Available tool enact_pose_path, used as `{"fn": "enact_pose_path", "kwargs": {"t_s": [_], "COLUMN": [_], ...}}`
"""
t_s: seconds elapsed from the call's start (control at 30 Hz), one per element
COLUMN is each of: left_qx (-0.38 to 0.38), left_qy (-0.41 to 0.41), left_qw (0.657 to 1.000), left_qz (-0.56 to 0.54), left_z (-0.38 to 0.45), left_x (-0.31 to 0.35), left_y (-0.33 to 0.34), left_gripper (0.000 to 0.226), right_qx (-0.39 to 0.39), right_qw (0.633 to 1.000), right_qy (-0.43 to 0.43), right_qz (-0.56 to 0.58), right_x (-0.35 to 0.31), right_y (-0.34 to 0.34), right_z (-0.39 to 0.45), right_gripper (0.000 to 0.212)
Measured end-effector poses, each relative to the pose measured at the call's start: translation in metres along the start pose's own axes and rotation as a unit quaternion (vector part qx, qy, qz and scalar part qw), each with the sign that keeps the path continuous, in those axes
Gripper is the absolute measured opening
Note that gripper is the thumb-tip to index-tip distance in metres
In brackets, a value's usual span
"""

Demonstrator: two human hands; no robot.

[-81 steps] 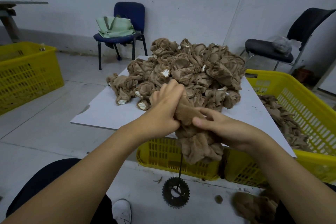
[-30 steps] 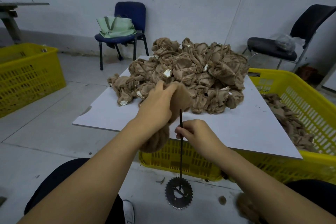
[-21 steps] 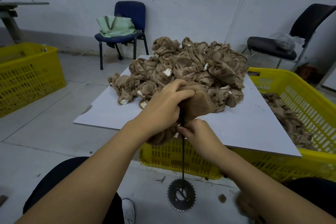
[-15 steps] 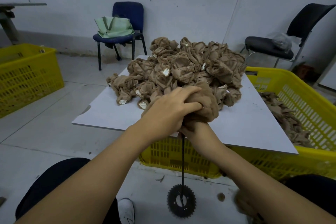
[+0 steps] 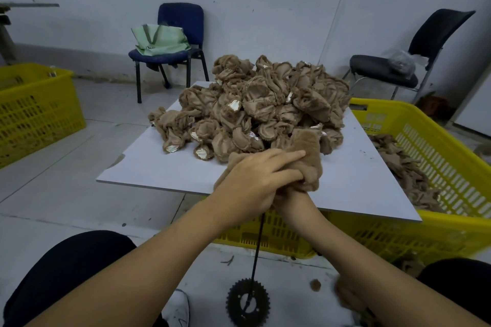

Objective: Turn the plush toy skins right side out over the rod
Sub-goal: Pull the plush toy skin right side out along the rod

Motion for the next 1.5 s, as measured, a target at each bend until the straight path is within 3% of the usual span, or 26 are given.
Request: {"fn": "enact_pose_path", "kwargs": {"t_s": [0.07, 0.13, 0.2, 0.33, 0.47, 0.57, 0.8, 1.0, 1.13, 1.23, 1.3, 1.37, 1.43, 1.5], "left_qx": [0.088, 0.141, 0.141, 0.142, 0.163, 0.118, 0.039, -0.027, -0.034, -0.021, 0.002, 0.009, 0.003, 0.003], "left_qy": [-0.108, -0.242, -0.309, -0.297, -0.258, -0.23, -0.232, -0.272, -0.268, -0.301, -0.35, -0.385, -0.4, -0.401], "left_qw": [0.977, 0.916, 0.883, 0.896, 0.926, 0.956, 0.97, 0.962, 0.962, 0.953, 0.936, 0.921, 0.913, 0.907], "left_qz": [-0.16, -0.288, -0.325, -0.297, -0.222, -0.135, -0.058, -0.015, 0.033, 0.002, -0.045, -0.056, -0.079, -0.132], "left_z": [-0.003, -0.005, -0.005, -0.007, -0.005, -0.003, -0.001, 0.002, 0.003, 0.002, 0.001, 0.001, 0.001, 0.001], "left_x": [-0.005, -0.011, -0.018, -0.021, -0.017, -0.016, -0.018, -0.021, -0.023, -0.027, -0.03, -0.033, -0.033, -0.028], "left_y": [-0.002, -0.001, 0.001, -0.002, -0.012, -0.013, -0.013, -0.006, -0.004, -0.002, -0.003, -0.006, -0.007, -0.004], "left_gripper": [0.046, 0.047, 0.038, 0.021, 0.034, 0.039, 0.043, 0.025, 0.033, 0.037, 0.042, 0.044, 0.042, 0.04], "right_qx": [-0.054, -0.065, -0.046, -0.048, -0.054, -0.051, -0.03, -0.029, -0.066, -0.103, -0.137, -0.175, -0.2, -0.208], "right_qw": [0.973, 0.962, 0.968, 0.962, 0.96, 0.953, 0.954, 0.954, 0.945, 0.942, 0.915, 0.863, 0.853, 0.864], "right_qy": [-0.165, -0.195, -0.203, -0.24, -0.259, -0.269, -0.276, -0.252, -0.276, -0.242, -0.164, -0.098, -0.085, -0.108], "right_qz": [0.153, 0.179, 0.139, 0.123, 0.091, 0.126, 0.117, 0.161, 0.161, 0.21, 0.342, 0.464, 0.474, 0.446], "right_x": [0.02, 0.041, 0.043, 0.039, 0.03, 0.027, 0.031, 0.033, 0.028, 0.027, 0.028, 0.029, 0.027, 0.024], "right_y": [-0.004, -0.019, -0.014, -0.012, -0.01, -0.011, -0.01, -0.012, -0.014, -0.021, -0.031, -0.041, -0.049, -0.049], "right_z": [0.008, 0.024, 0.033, 0.032, 0.028, 0.028, 0.038, 0.037, 0.031, 0.029, 0.031, 0.034, 0.035, 0.034], "right_gripper": [0.014, 0.013, 0.016, 0.016, 0.013, 0.012, 0.013, 0.027, 0.029, 0.023, 0.023, 0.029, 0.046, 0.046]}}
Point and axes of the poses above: each hand's wrist, its own z-axis towards the middle knuckle, its own y-axis out of the palm, x = y × z, the point moved 2 cm from there along z, towards the middle knuckle, and after that the axes turned 10 degrees about -z, right-handed, at the moved point
